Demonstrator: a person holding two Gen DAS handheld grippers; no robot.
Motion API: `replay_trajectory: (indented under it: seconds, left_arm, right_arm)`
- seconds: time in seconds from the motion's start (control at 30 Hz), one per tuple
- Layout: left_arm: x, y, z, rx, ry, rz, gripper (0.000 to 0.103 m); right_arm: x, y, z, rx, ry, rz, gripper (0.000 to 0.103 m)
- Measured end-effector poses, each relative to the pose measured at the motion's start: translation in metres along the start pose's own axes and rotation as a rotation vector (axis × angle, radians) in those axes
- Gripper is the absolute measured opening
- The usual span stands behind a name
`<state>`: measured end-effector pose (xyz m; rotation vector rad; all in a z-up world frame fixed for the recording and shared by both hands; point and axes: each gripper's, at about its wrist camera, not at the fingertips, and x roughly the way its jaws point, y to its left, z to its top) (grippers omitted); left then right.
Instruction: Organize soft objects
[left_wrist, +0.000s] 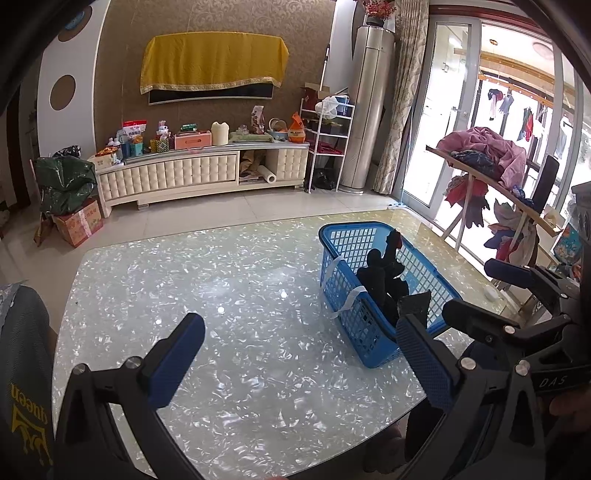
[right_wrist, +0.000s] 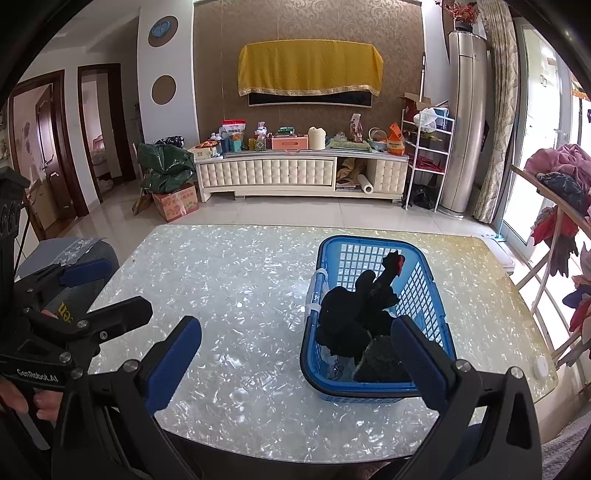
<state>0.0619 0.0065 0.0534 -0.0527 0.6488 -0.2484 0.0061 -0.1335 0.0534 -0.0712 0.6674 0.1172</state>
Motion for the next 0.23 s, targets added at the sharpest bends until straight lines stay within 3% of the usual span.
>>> replay_trajectory:
  seconds: [0.23]
  left_arm:
    - [-0.003,-0.0001,-0.002,-0.003,-0.022,0.012,0.103]
  right_arm:
    - [-0.002,0.0,-0.0003,0.002,-0.001,0.004,0.103]
